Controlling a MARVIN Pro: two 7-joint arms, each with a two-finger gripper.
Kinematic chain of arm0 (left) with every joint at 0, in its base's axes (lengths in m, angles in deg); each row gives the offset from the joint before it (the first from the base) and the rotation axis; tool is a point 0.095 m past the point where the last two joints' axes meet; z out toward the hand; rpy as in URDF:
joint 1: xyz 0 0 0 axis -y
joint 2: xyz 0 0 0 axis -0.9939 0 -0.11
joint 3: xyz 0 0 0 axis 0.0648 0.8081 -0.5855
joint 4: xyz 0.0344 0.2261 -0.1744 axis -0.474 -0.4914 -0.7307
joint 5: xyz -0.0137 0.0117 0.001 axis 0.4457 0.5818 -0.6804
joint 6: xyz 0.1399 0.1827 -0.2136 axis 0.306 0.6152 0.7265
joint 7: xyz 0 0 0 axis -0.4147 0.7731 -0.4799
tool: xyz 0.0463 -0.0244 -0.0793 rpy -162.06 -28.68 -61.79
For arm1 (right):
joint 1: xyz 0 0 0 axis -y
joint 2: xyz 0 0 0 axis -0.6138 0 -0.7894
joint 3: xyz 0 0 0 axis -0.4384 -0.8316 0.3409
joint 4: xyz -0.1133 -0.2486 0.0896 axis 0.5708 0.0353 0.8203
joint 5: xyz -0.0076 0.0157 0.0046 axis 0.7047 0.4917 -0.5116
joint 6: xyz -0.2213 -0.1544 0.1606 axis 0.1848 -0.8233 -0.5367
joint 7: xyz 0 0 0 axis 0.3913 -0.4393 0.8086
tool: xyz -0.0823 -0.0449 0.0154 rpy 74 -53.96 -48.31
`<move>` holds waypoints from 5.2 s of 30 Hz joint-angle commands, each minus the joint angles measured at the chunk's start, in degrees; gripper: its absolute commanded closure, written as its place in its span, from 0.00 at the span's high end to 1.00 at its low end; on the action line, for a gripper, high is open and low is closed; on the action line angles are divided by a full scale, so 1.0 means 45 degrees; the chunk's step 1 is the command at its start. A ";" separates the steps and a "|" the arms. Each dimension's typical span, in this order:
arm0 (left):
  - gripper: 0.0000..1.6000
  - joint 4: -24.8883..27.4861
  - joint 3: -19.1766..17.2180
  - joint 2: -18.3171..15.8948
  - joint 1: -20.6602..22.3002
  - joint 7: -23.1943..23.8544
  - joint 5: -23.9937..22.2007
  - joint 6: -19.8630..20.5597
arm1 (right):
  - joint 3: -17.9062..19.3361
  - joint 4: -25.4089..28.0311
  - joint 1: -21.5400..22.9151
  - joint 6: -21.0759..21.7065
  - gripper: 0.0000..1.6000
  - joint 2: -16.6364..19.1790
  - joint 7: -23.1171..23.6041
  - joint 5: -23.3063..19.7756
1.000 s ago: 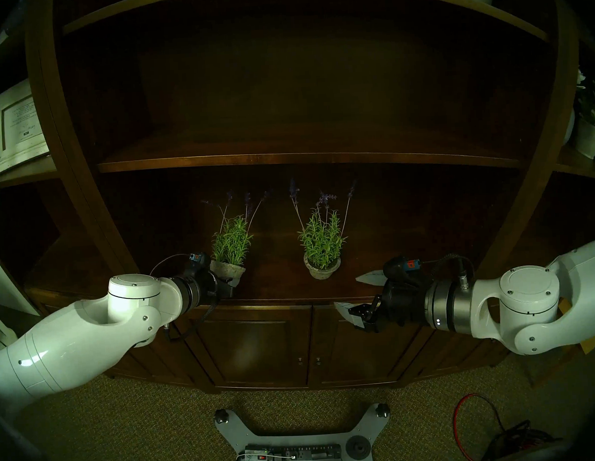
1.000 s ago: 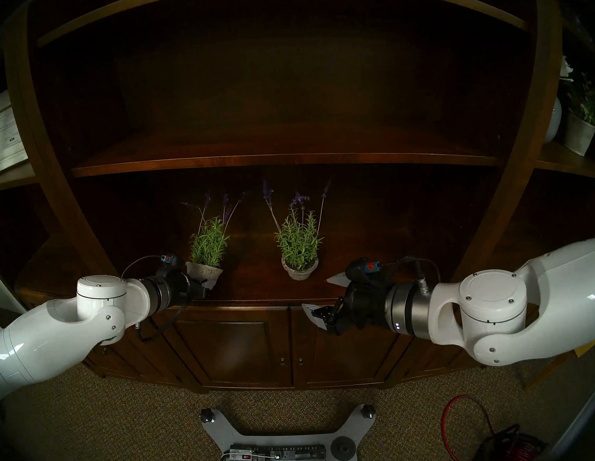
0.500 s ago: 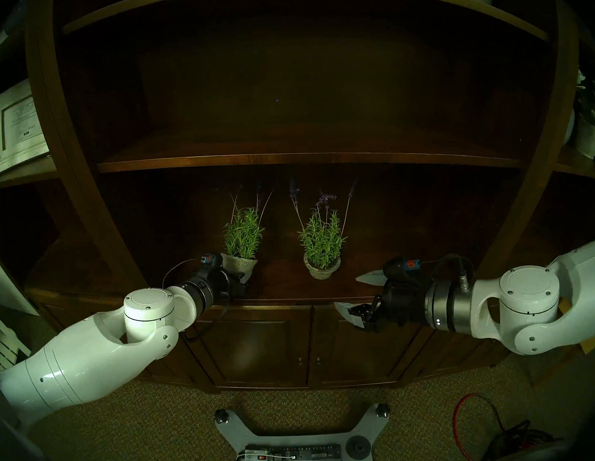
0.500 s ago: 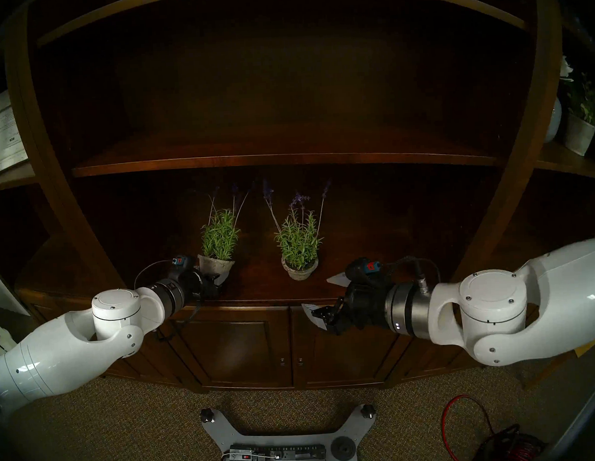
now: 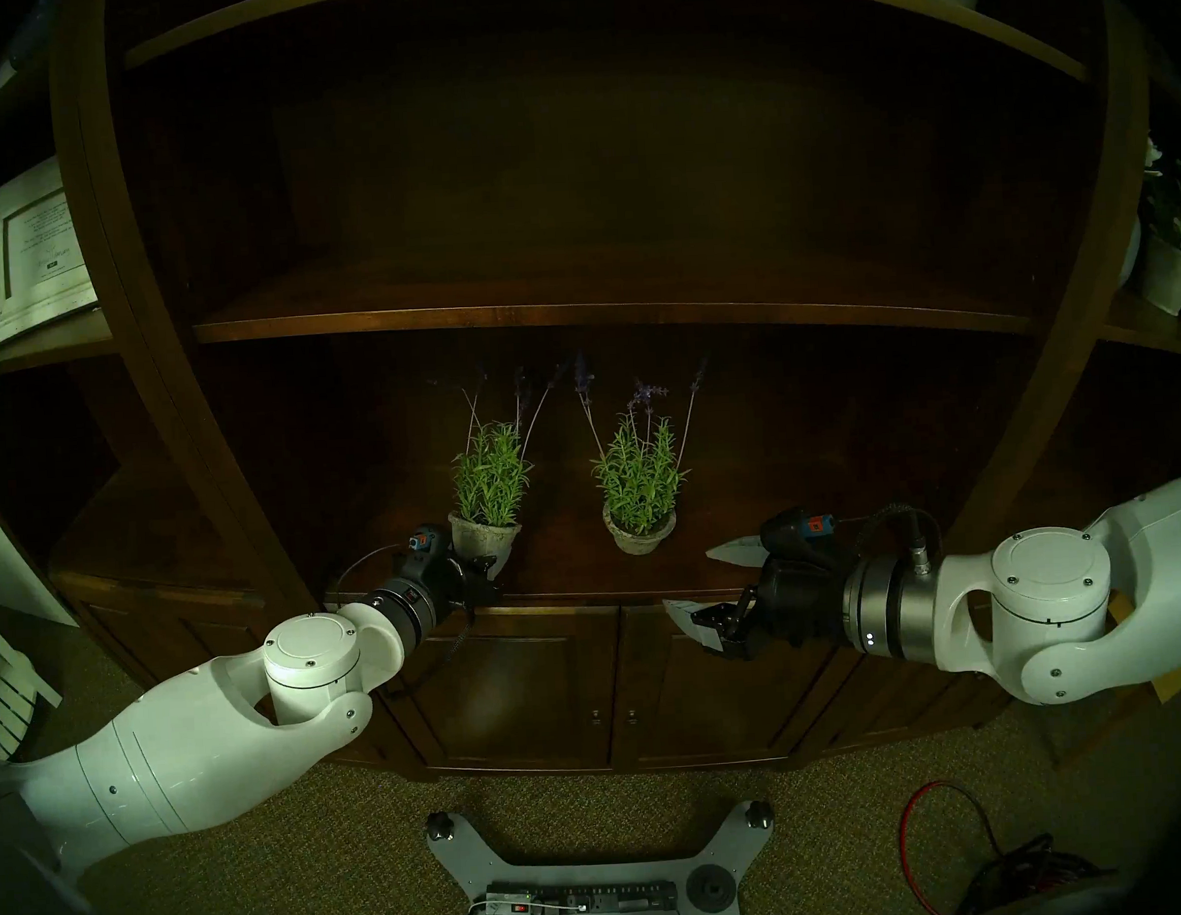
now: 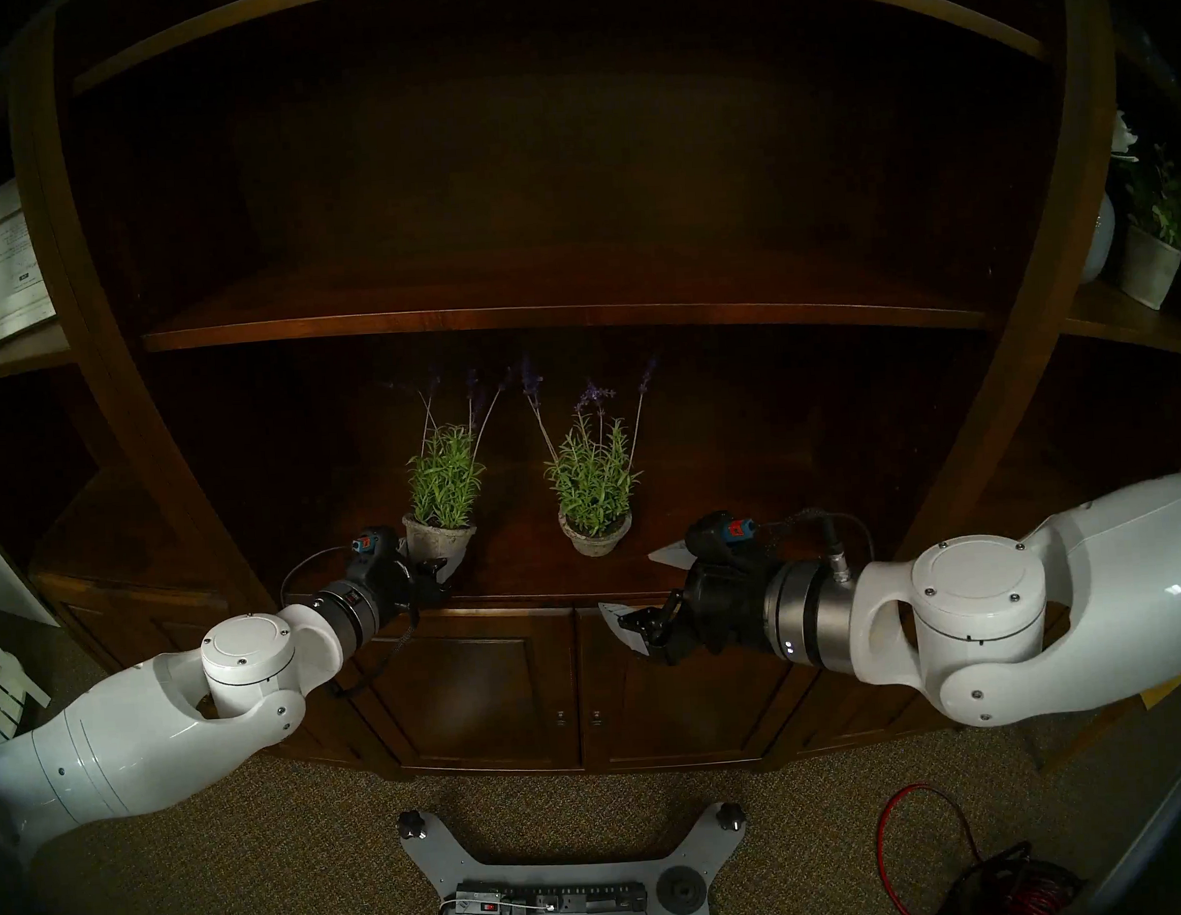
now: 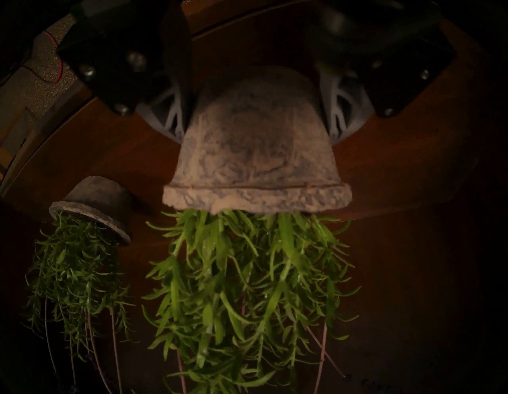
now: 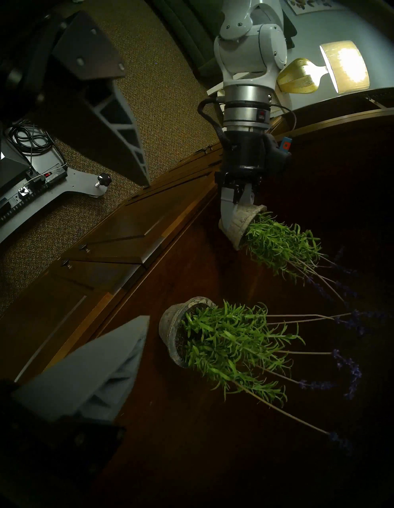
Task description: Place the fake decorative plant upright
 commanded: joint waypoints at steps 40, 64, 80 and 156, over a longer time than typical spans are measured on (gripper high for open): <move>0.00 0.0233 -0.0063 -0.1012 -0.1259 0.0106 -0.0028 -0.1056 | 0.0262 -0.0011 0.0113 -0.0071 1.00 0.0004 0.0032 0.0016; 0.00 -0.1070 -0.0080 0.0384 0.0190 0.0183 -0.0402 0.0766 | 0.0257 -0.0009 0.0118 -0.0070 1.00 0.0006 0.0031 0.0018; 0.00 -0.2057 0.0148 0.1107 0.1032 0.0528 -0.0449 0.1251 | 0.0258 -0.0009 0.0117 -0.0069 1.00 0.0007 0.0031 0.0018; 1.00 -0.1078 0.0290 0.0045 0.0782 0.0410 -0.1426 0.1517 | 0.0257 -0.0009 0.0118 -0.0066 1.00 0.0011 0.0031 0.0021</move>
